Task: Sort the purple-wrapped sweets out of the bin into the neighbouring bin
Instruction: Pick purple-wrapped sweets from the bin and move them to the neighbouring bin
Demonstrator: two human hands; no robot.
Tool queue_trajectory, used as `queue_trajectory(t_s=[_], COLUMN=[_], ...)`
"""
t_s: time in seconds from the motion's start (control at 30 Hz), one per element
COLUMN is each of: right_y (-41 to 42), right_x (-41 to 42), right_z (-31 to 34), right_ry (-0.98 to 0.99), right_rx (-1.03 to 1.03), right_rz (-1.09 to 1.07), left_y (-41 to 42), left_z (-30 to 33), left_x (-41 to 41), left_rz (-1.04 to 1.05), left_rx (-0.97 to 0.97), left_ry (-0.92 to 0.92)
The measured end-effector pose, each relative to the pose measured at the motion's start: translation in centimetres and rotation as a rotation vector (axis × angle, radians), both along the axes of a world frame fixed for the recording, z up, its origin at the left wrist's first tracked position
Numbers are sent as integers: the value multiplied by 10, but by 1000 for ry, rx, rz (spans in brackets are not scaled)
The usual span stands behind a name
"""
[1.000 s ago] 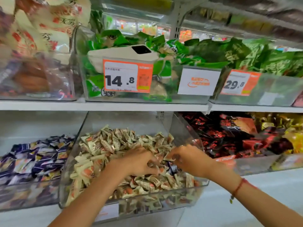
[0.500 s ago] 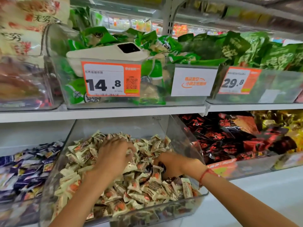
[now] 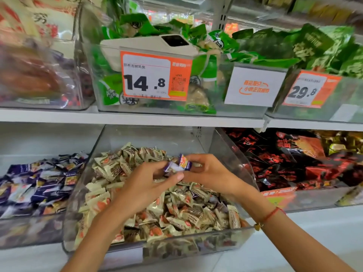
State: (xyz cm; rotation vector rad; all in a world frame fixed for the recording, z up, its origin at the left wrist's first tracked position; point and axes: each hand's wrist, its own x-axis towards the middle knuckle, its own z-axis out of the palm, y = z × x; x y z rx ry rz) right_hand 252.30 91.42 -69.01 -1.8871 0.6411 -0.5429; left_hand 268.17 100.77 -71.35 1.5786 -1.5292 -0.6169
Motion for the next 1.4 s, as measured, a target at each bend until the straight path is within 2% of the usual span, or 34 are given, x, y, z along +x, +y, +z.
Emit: queue_trajectory(t_s=[0.1, 0.2, 0.27, 0.33, 0.4, 0.43, 0.47, 0.53, 0.57, 0.6, 0.67, 0.73, 0.8, 0.93, 1.03, 1.13, 1.3, 1.4], right_y=[7, 8, 9, 12, 20, 23, 24, 14, 5, -6, -25, -32, -33, -39, -45, -46, -24, 10], right_x=[-1, 0, 2, 7, 12, 13, 12, 2, -4, -9, -12, -5, 4, 7, 0, -9, -18, 0], right_z=[6, 13, 14, 10, 6, 4, 5, 11, 10, 7, -4, -23, -35, -37, -36, -31, -14, -5], right_ry=[-69, -113, -99, -16, 30, 26, 17, 51, 126, 247, 573, 846, 982, 1077, 1058, 956, 479, 209], right_rx=[149, 118, -35, -338, -572, -616, -581, -310, -235, -274, -517, -639, -733, -857, -864, -731, -479, -349], right_rz=[-19, -40, -68, -104, -109, -103, -77, -7, 2, 9, 74, 179, 188, 130, 78, -5, -124, -91], left_y=[5, 6, 6, 6, 4, 3, 1, -1, 0, 0, 4, 5, 7, 10, 13, 16, 29, 51], left_z=[4, 5, 8, 8, 9, 9, 8, 10, 11, 11, 11, 10, 9, 11, 16, 20, 33, 45], left_x=[6, 1, -7, -16, -22, -24, -24, -22, -19, -15, -8, -3, 1, 0, -5, -5, 9, 33], left_rz=[-6, 67, 91, 99, 157, 187, 217, 280, 309, 326, 330, 320, 322, 313, 289, 274, 171, 181], left_rx=[-48, -110, -97, -59, -21, -29, -45, -75, -82, -79, -80, -79, -66, -33, -28, -21, 45, 92], left_ry=[43, 33, 108, 115, 1, -56, -99, -152, -169, -182, -181, -183, -219, -268, -281, -261, -251, -134])
